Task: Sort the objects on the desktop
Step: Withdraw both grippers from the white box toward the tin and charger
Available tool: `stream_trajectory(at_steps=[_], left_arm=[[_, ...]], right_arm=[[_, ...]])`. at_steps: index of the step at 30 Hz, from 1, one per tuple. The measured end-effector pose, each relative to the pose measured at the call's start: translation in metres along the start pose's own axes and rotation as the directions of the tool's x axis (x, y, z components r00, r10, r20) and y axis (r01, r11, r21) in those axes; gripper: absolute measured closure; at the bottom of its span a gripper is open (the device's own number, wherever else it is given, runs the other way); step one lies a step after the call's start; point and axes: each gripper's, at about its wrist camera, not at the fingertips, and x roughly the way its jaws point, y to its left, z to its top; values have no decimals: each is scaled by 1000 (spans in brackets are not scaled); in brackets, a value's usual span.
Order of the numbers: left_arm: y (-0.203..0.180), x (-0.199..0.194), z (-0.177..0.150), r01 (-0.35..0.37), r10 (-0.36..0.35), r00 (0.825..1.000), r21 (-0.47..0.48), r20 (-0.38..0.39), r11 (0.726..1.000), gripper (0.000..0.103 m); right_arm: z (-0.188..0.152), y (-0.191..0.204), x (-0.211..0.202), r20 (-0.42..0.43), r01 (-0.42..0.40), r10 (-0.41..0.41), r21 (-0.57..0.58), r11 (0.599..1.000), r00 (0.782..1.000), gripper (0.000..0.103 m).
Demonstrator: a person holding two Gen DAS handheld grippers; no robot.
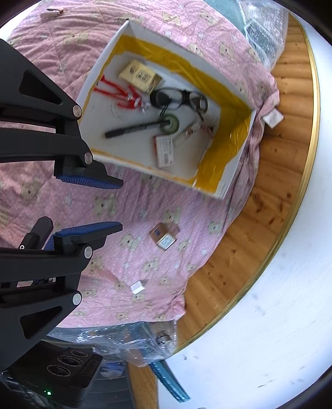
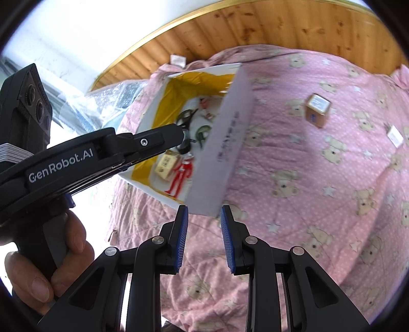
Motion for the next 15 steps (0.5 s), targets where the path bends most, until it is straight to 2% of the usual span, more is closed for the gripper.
stream_trajectory(at_steps=[15], left_arm=[[-91,46,-2,19,-11,997,113,-70,993,75]], right_arm=[[3,-88,-41,54,39,-47,138,990,997,75]])
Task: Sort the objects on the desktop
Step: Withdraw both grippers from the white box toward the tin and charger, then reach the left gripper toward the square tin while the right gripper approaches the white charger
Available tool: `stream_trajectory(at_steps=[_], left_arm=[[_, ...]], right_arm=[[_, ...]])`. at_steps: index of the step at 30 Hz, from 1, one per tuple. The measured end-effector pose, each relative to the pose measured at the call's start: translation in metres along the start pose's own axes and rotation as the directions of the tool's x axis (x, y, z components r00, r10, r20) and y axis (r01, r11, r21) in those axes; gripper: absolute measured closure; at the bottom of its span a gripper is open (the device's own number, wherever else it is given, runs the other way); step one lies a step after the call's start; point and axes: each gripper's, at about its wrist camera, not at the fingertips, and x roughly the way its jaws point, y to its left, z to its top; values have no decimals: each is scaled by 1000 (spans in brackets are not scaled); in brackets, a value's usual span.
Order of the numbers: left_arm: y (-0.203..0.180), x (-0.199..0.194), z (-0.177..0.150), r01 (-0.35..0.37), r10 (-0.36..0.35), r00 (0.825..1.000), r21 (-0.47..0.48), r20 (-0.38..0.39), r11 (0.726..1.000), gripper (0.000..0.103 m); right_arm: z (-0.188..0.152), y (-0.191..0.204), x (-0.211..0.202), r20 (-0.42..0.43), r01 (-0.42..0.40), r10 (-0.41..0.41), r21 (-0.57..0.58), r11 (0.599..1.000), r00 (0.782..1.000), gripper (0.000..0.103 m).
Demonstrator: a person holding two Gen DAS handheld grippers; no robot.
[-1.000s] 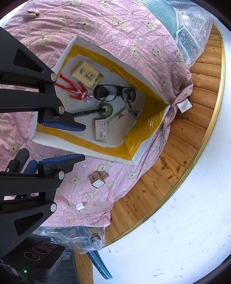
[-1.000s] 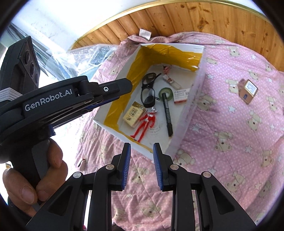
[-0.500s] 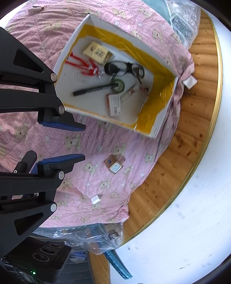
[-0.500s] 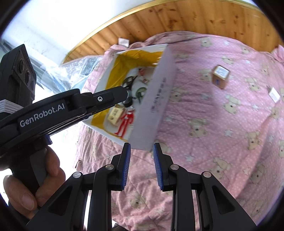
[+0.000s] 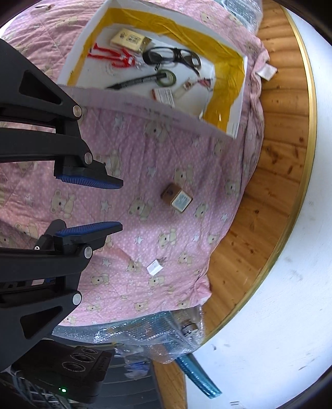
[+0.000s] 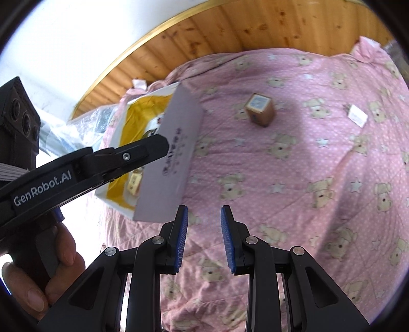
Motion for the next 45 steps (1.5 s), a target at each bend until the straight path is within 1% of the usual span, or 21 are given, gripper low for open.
stream_trajectory(at_steps=[4,8,12,15,18,24,28,31,34,39,45], left_arm=[[-14,17,6,-3,3,1000,21,-23,1000,75],[-26,35,14,1,1,999,33,-51,999,75],[-33,55,22,-6,9,997,42,-75,999,68],[-35,72,29,-11,16,995,44,-100,999,68],[-36,88,36,-14,19,992,47,-121,999,68],[-33,120,48,-10,16,986,38,-163,999,68],[-31,141,53,-14,20,982,33,-189,999,68],[-30,155,58,-18,25,979,33,-201,999,68],[-28,168,63,-24,30,977,32,-209,999,65],[-17,186,75,-32,33,978,7,-208,999,64],[-7,206,91,-44,45,977,10,-207,999,64]], right_arm=[[8,-24,-4,10,11,-11,37,999,1000,74],[20,-50,-4,21,25,-27,86,996,999,70],[31,-76,0,25,41,-45,145,989,999,70],[41,-97,4,27,50,-56,184,982,998,70],[51,-119,10,27,61,-69,229,971,997,67],[68,-166,19,27,94,-109,329,939,994,66],[79,-189,20,34,109,-131,373,921,991,66],[88,-204,20,41,126,-154,391,912,987,66],[97,-219,21,44,150,-183,400,904,982,59],[111,-240,28,34,176,-208,406,897,978,58],[132,-258,42,29,200,-232,410,890,972,57]])
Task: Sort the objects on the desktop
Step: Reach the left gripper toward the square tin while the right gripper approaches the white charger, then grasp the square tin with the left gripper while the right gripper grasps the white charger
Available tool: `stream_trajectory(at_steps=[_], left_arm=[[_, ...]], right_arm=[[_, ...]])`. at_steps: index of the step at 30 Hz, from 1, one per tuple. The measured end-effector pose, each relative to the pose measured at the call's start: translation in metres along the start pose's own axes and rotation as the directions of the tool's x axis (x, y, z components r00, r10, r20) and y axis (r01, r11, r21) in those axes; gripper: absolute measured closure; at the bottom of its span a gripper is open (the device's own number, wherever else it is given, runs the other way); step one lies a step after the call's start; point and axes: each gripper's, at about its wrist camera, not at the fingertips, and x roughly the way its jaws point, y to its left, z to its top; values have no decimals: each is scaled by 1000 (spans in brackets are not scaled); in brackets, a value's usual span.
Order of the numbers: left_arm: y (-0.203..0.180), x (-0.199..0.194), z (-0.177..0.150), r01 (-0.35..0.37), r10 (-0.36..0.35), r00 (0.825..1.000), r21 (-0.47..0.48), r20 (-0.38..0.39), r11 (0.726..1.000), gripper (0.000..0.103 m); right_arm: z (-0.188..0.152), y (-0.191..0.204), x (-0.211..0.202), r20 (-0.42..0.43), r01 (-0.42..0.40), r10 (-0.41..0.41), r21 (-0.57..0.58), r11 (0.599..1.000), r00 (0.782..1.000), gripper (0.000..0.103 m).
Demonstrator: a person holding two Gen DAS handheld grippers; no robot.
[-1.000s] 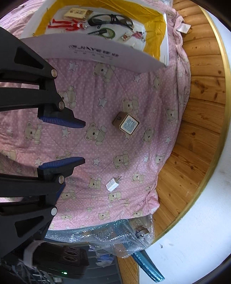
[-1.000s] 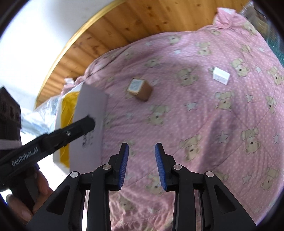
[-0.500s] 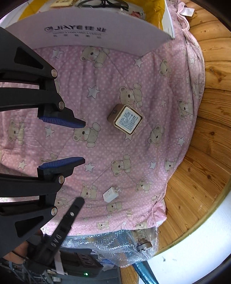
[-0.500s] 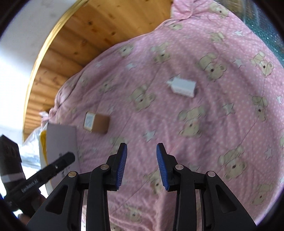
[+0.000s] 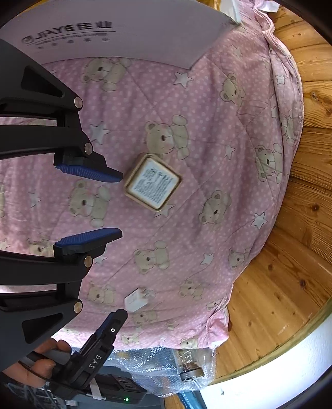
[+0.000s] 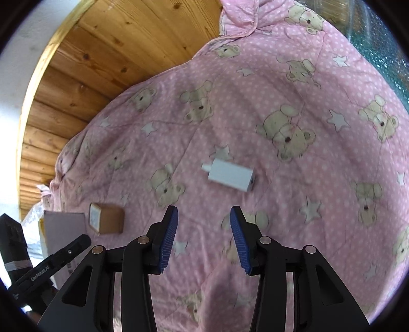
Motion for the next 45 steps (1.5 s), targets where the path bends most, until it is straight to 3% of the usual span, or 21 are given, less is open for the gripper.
stream_trajectory(at_steps=[5,7,14,22,30,34,36,38,42,43,44,45], left_arm=[[7,14,11,-12,12,1000,2,2,1000,64],[7,14,15,4,-4,1000,9,30,1000,58],[7,17,29,29,-29,997,1,65,1000,56],[15,11,41,53,-50,992,-24,118,998,56],[3,22,37,45,-54,992,73,118,996,55],[-3,24,34,26,-46,987,125,154,992,55],[-4,25,35,21,-44,985,137,168,990,55],[-6,26,36,-4,-24,982,153,185,988,55],[1,24,41,6,-28,982,120,185,993,55],[3,21,41,14,-36,981,111,193,994,55],[5,19,41,21,-43,979,110,201,994,55],[6,18,41,26,-49,978,114,202,993,55]], right_arm=[[12,2,20,-4,36,-36,-31,999,999,56],[14,3,27,-6,51,-51,-46,998,999,56],[18,0,44,-10,90,-91,-74,993,996,56],[22,-10,45,-3,59,-60,-43,997,998,56],[32,-14,49,33,38,-38,-2,999,999,50],[38,-13,50,60,64,-63,-13,998,996,50],[41,-11,51,67,91,-89,-33,995,994,56],[43,-10,51,74,123,-118,-58,991,990,70],[44,-10,47,76,115,-109,-86,990,991,74],[44,-9,43,91,117,-109,-94,989,990,72],[45,-9,40,104,120,-110,-102,987,988,58],[45,-9,38,118,126,-113,-110,986,987,51]])
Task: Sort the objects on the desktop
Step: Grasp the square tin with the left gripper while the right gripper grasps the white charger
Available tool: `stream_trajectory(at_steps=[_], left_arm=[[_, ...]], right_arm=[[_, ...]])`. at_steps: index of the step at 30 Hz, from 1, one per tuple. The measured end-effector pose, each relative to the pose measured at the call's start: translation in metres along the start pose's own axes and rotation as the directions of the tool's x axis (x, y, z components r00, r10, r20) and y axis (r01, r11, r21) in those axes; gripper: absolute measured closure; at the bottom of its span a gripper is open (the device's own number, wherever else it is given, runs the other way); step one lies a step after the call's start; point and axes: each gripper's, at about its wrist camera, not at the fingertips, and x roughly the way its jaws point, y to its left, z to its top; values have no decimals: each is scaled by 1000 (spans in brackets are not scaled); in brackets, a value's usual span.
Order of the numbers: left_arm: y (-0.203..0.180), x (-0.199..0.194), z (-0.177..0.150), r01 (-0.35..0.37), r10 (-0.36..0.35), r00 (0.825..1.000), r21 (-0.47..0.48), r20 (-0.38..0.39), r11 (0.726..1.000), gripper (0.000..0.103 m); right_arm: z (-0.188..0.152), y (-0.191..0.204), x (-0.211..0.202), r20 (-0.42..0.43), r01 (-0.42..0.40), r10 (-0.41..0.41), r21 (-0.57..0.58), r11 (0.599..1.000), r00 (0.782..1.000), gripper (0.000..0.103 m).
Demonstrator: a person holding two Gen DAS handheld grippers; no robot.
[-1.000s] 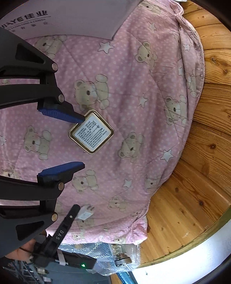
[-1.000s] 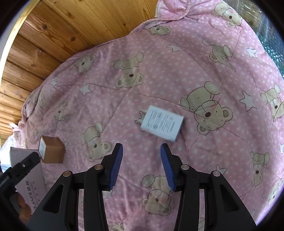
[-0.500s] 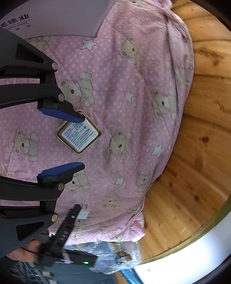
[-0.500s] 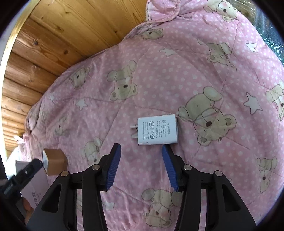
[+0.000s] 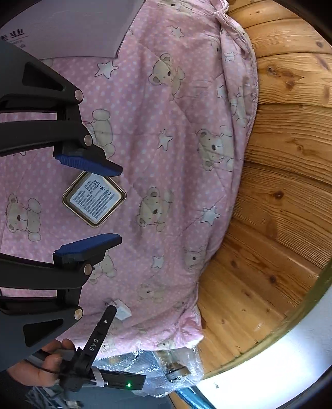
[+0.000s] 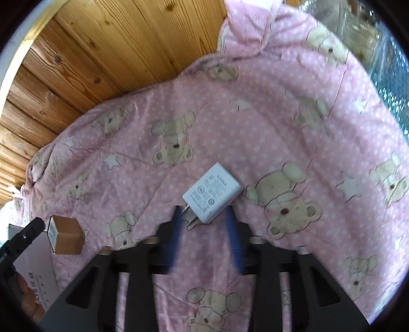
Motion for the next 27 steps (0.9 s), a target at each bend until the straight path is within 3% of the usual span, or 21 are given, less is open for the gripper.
stream_trajectory(at_steps=[1,8,12,17,19,21,23,24,25,27], left_arm=[[0,2,-1,7,-7,1000,6,-5,1000,55],[-7,10,-4,-17,14,999,70,38,997,48],[4,8,1,-70,69,997,13,25,997,48],[10,29,1,-79,71,994,-91,-89,993,43],[7,36,-2,-100,88,990,-101,-111,990,37],[-1,36,-5,-115,103,987,-93,-123,989,40],[-11,29,-8,-127,122,988,-48,-99,991,51],[-13,25,-11,-118,113,989,-48,-96,992,57],[-13,20,-12,-112,108,991,-54,-82,992,76],[-12,14,-14,-95,89,992,-60,-90,994,87]], right_arm=[[1,-1,1,8,12,-12,-11,1000,1000,47],[6,1,17,6,39,-39,-35,999,999,42],[9,1,17,3,39,-39,-17,999,999,43],[7,5,22,16,90,-89,-27,996,996,42],[7,10,24,12,114,-114,-46,992,993,48],[8,9,22,13,110,-110,-34,993,994,56],[7,4,20,10,90,-90,-17,996,996,61],[7,2,19,10,85,-85,-12,996,996,62],[5,1,17,9,75,-75,-14,997,997,64],[3,-3,14,9,63,-63,5,998,998,65]])
